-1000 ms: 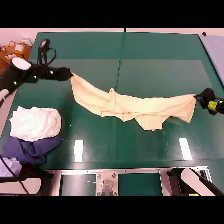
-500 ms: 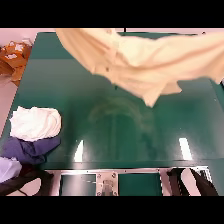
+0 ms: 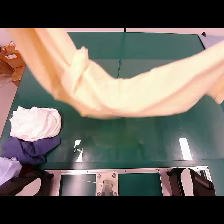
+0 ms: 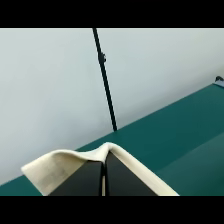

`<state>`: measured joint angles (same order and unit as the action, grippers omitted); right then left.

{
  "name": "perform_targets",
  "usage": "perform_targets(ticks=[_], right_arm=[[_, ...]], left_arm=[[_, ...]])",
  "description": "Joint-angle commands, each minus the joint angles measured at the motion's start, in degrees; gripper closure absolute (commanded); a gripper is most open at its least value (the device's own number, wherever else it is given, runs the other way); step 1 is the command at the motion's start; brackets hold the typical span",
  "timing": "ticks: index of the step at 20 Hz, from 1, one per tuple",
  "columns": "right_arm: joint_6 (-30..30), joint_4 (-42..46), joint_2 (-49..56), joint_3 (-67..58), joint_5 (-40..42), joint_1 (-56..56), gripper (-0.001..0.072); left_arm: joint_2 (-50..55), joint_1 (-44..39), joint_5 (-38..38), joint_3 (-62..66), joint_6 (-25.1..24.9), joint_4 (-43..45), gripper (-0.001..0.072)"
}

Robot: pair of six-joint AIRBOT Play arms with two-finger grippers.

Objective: Fold the shirts.

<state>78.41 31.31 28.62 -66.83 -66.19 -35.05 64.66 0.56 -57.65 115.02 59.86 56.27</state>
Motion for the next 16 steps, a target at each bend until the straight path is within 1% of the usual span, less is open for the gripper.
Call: perform_targets(ticks=[1, 3, 4, 7, 10, 12, 13, 14, 15, 16], right_arm=[[1.1, 2.6, -0.4, 12.5, 0.7, 0.7, 0.07], [-0.7, 2.6, 1.2, 23.7, 3.5, 0.7, 0.07], [-1.8, 2.5, 2.5, 28.7, 5.0, 0.7, 0.07], [-5.6, 2.2, 9.7, 40.8, 11.3, 0.7, 0.07], [-9.8, 2.1, 20.1, 43.7, 14.4, 0.7, 0.0699], [-11.4, 1.8, 25.2, 42.6, 14.4, 0.7, 0.0699], [-11.7, 1.9, 27.0, 41.5, 14.4, 0.6, 0.0698], [-11.6, 2.5, 28.1, 40.0, 14.4, 0.5, 0.0697], [-11.6, 3.8, 28.5, 37.9, 14.4, 0.2, 0.0647], [-11.6, 5.3, 28.5, 35.6, 14.3, -0.5, 0.0544]], left_arm=[[10.1, 0.0, 0.1, 0.2, 0.1, -4.3, 0.0689], [19.3, -1.7, 0.2, 0.2, 0.0, -10.2, 0.0689], [23.5, -3.4, 0.1, 0.2, -0.2, -11.6, 0.0689], [35.6, -10.6, 1.6, 0.3, -2.6, -11.9, 0.0689], [45.5, -15.8, 4.9, 0.2, -2.7, -11.9, 0.0688], [48.9, -17.2, 3.8, 0.2, -0.4, -11.8, 0.0676], [49.2, -17.2, 2.5, 0.3, 0.8, -11.4, 0.0418], [49.2, -16.7, 0.5, 0.7, 2.3, -11.2, 0.0182], [49.2, -15.5, -3.4, 1.9, 3.7, -11.2, 0.0181], [49.2, -13.9, -8.3, 3.5, 5.2, -11.3, 0.0181]])
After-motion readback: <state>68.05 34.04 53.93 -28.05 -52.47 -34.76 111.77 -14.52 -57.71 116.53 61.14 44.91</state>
